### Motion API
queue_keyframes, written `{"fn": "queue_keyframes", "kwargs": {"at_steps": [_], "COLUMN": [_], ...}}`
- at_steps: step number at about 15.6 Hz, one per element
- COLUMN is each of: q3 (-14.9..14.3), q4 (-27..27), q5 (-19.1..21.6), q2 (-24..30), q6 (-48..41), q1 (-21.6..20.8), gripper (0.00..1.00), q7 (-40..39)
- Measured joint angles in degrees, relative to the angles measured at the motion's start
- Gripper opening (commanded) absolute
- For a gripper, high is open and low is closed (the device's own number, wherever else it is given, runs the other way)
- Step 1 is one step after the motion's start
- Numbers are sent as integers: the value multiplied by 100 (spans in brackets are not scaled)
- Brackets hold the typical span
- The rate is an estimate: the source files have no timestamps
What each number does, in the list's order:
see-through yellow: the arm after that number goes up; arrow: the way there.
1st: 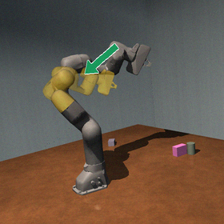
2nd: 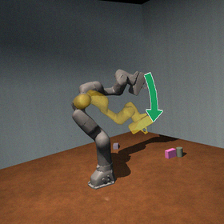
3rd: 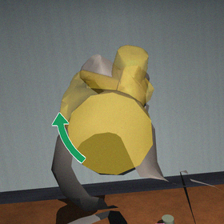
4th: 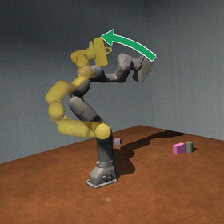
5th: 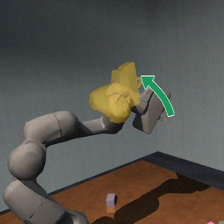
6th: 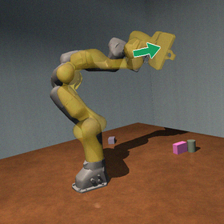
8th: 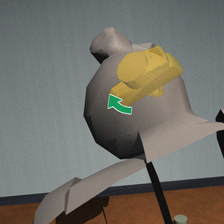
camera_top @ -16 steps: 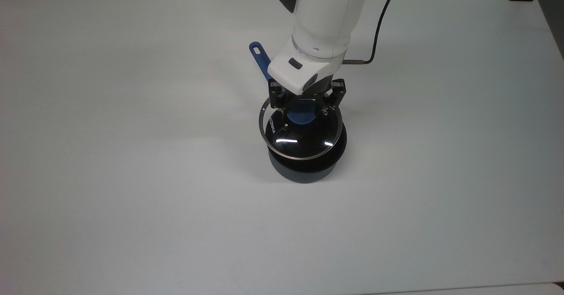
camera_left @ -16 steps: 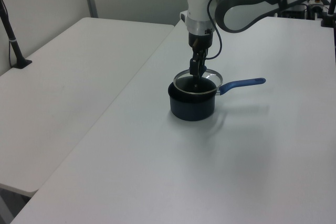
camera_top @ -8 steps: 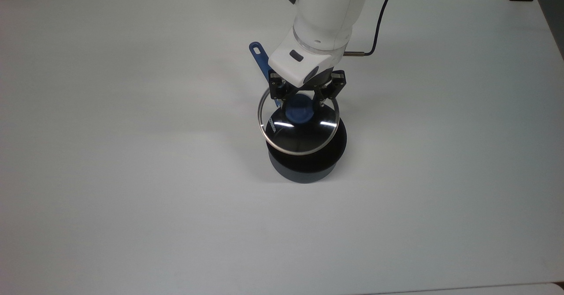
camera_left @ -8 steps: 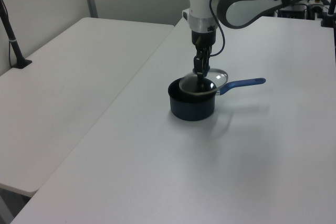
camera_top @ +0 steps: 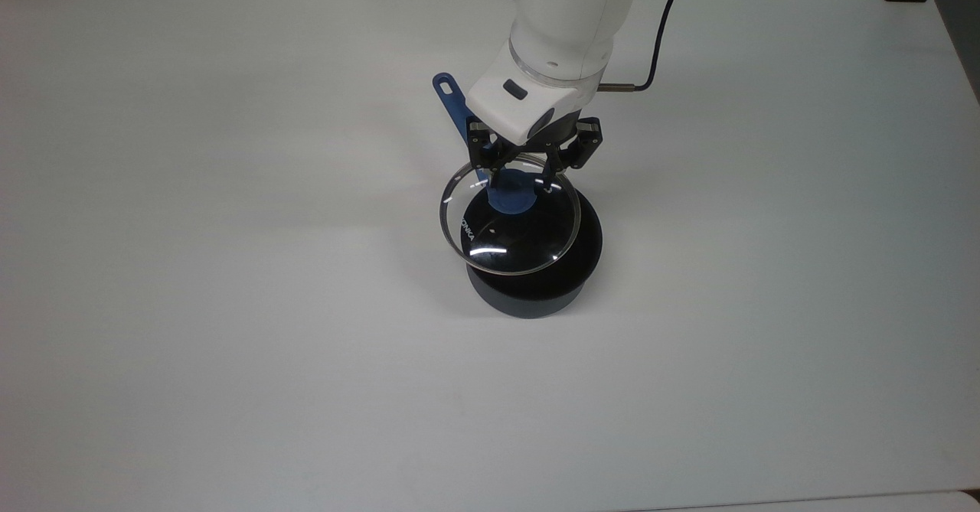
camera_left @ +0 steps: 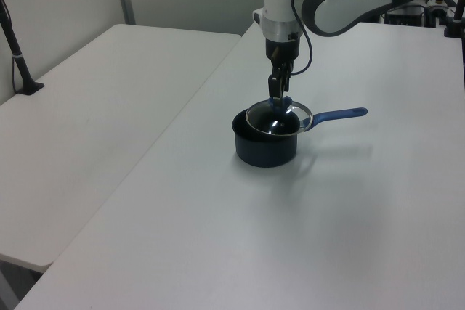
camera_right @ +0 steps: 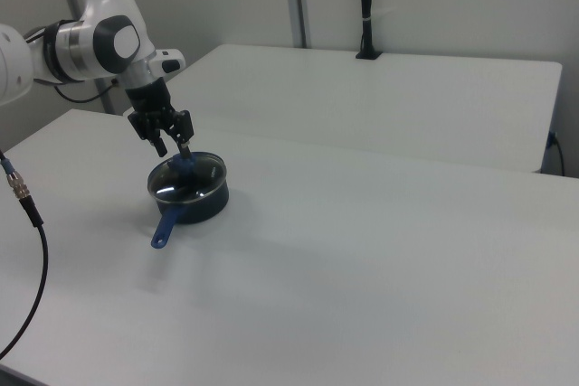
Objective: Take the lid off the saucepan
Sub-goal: 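Lift the glass lid up off the saucepan rim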
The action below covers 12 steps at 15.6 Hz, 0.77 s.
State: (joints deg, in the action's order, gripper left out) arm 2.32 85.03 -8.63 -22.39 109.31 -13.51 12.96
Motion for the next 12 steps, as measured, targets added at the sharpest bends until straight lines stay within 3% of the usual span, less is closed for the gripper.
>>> {"fn": "queue_keyframes", "kwargs": {"at_steps": [12], "q3": [20], "q4": [56], "q5": [0], "q2": [-1], "q6": [-12], "q1": [-21], "gripper": [70], "q7": [-1]}}
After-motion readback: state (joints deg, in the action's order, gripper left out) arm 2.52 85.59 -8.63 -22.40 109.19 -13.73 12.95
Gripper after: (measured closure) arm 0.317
